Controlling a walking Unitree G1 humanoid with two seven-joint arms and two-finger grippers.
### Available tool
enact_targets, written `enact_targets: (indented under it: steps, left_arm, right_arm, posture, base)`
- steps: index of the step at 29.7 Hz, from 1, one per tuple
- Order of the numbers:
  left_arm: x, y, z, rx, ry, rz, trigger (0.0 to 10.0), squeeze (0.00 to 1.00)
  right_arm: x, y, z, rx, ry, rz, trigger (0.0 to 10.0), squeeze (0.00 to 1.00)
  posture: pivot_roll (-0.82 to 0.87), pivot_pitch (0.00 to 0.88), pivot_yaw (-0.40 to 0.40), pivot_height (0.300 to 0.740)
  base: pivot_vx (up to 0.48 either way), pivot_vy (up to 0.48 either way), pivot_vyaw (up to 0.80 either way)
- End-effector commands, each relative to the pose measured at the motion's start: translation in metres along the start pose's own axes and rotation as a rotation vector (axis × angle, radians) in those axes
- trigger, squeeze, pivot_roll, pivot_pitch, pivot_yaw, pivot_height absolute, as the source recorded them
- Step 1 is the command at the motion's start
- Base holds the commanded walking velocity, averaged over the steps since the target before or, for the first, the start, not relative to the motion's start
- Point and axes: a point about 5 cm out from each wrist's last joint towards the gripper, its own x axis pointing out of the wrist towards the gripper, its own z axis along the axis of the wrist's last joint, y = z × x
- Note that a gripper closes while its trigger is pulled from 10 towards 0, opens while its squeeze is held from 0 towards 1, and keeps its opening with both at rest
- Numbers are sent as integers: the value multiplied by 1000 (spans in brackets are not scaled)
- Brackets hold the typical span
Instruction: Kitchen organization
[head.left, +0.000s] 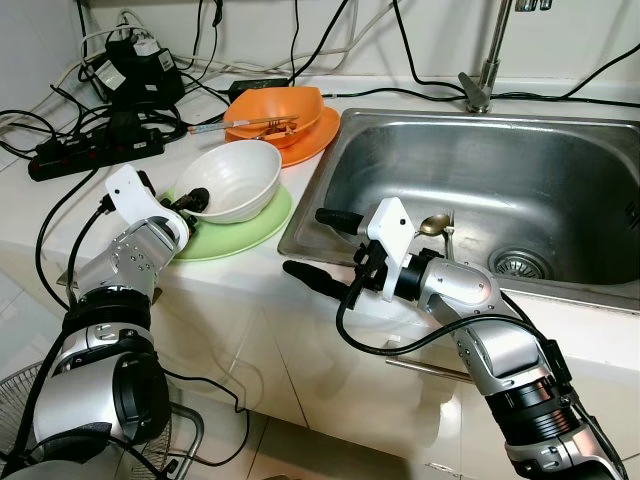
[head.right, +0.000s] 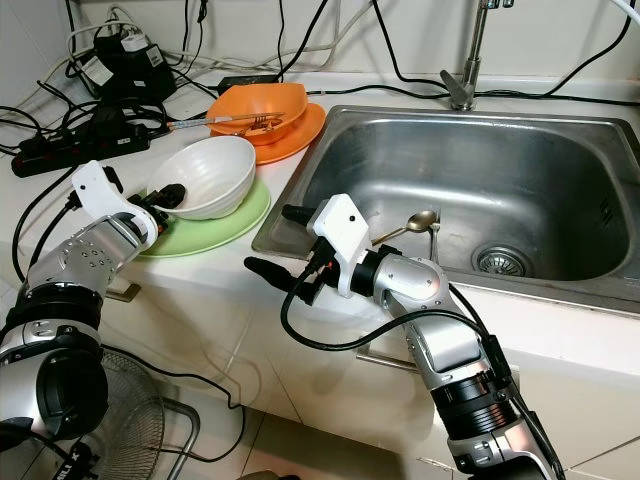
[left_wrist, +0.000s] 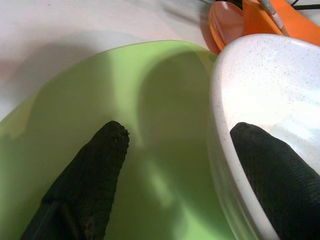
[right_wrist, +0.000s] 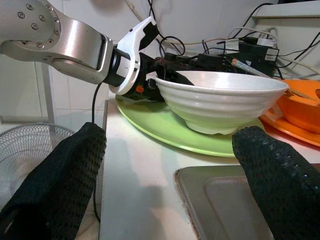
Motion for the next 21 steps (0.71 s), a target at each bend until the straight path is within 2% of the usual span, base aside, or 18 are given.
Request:
enact_targets:
  steps: [1, 2, 3, 4, 5, 6, 7, 15, 16, 17, 20, 21]
  left_arm:
    - [-2, -7, 15, 47, -57, -22, 0, 0]
    - [-3, -9, 18, 63, -67, -25, 1176, 0]
    - [-3, -10, 20, 70, -72, -26, 3451, 0]
    - [-3, -11, 22, 82, -78, -31, 10000, 0]
    - [-4, -12, 23, 89, -82, -34, 10000, 0]
    - [-4, -14, 26, 85, -93, -35, 10000, 827]
    - [-5, -14, 28, 82, -101, -36, 10000, 1000]
    - [-6, -19, 32, 83, -98, -22, 10000, 1000]
    - [-6, -21, 33, 78, -97, -29, 10000, 925]
    - [-6, -24, 32, 68, -90, -40, 10000, 0]
    - [-7, -27, 31, 43, -73, -62, 10000, 0]
    - [-6, -28, 27, 9, -49, -72, 10000, 0]
  right_arm:
    - [3, 2, -1, -10, -1, 2, 10000, 0]
    - [3, 2, -1, -9, 0, 2, 10000, 0]
    - [3, 2, -1, -9, 0, 1, 10000, 0]
    - [4, 2, -2, -9, 1, 0, 10000, 0]
    - [4, 2, -2, -10, 1, 0, 10000, 0]
    - [3, 2, -2, -9, 2, -2, 10000, 0]
    - [3, 1, -2, -9, 2, -2, 10000, 0]
    - [3, 2, -4, -7, 5, -8, 10000, 0]
    - [3, 2, -5, -6, 5, -9, 10000, 0]
    - [3, 2, -5, -6, 6, -10, 10000, 0]
    - [3, 2, -5, -6, 7, -10, 10000, 0]
    - [3, 2, -6, -7, 9, -9, 10000, 0]
  posture:
    - [-36, 0, 175, 740]
    - [-36, 0, 176, 740]
    - [-36, 0, 176, 740]
    - [-36, 0, 177, 740]
    - [-36, 0, 177, 740]
    - [-36, 0, 177, 740]
    - [-36, 0, 177, 740]
    - [-40, 0, 184, 740]
    - [-39, 0, 184, 740]
    - [-39, 0, 184, 740]
    - [-39, 0, 184, 740]
    - [-39, 0, 184, 740]
  base:
    - [0, 0, 0]
    - [0, 0, 0]
    - [0, 0, 0]
    - [0, 0, 0]
    - [0, 0, 0]
    - [0, 0, 0]
    - [0, 0, 0]
    - [0, 0, 0]
    - [0, 0, 0]
    - [0, 0, 0]
    - [0, 0, 0]
    - [0, 0, 0]
